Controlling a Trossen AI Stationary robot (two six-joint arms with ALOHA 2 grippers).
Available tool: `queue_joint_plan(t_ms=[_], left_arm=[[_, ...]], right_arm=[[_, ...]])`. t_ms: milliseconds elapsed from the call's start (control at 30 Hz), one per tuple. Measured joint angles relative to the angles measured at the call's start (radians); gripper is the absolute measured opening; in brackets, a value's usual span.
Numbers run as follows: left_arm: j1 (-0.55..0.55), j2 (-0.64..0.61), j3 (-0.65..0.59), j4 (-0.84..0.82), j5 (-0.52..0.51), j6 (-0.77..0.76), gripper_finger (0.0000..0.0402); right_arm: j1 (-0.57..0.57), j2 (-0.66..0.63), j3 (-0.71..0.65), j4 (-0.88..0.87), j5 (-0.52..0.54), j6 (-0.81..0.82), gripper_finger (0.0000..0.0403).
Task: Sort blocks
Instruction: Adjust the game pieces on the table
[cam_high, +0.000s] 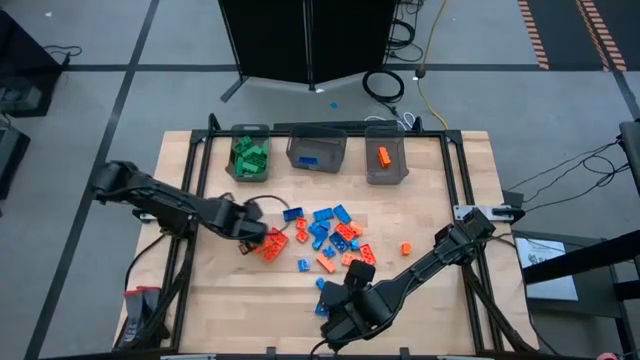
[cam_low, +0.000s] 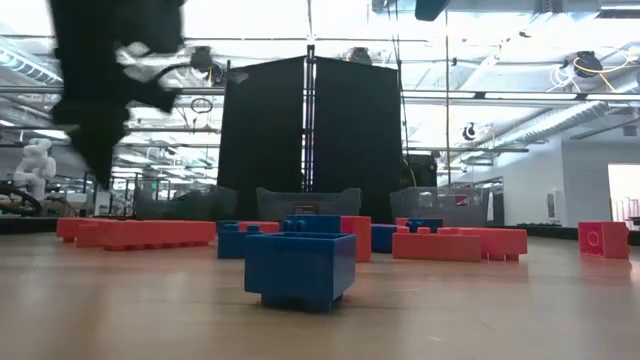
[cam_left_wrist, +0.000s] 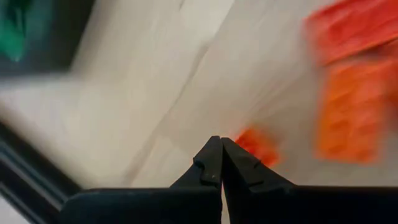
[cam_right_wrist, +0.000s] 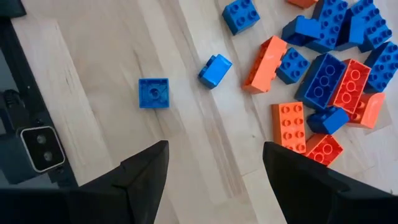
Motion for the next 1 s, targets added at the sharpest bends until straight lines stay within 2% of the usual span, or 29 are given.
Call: queue_joint_plan(t_ms=[167,233,400,600,700,867,1000], left_arm=[[0.003,-0.14,-0.201,0.013,0.005,-0.175,0.0],[0.003,-0.18,-0.257,0.031,0.038,-0.226,0.0],[-0.014,-0.215,-0.323,0.221,0.121,-0.262,0.0],[-0.002,-0.175,-0.323,0.478,0.123,-0.283,0.0],[0.029,-0.124,-0.323,0.668,0.122,-0.272,0.0],[0.101,0.016,-0.286,0.941,0.127,-0.173,0.0],[0.143,0.102,-0.208,1.016,0.14,-0.054,0.0]], right_arm=[[0.006,0.0,0.0,0.0,0.0,-0.003,0.0256],[0.006,0.0,0.0,0.0,0.0,-0.006,0.0256],[0.006,0.0,0.0,0.0,0.0,-0.027,0.0256],[0.005,0.0,0.0,0.001,0.0,-0.004,0.0256],[0.005,0.0,0.0,0.001,0.0,0.003,0.0256],[0.003,0.0,0.0,0.001,0.0,0.005,0.0256],[-0.002,0.0,0.0,0.001,0.0,0.005,0.0256]])
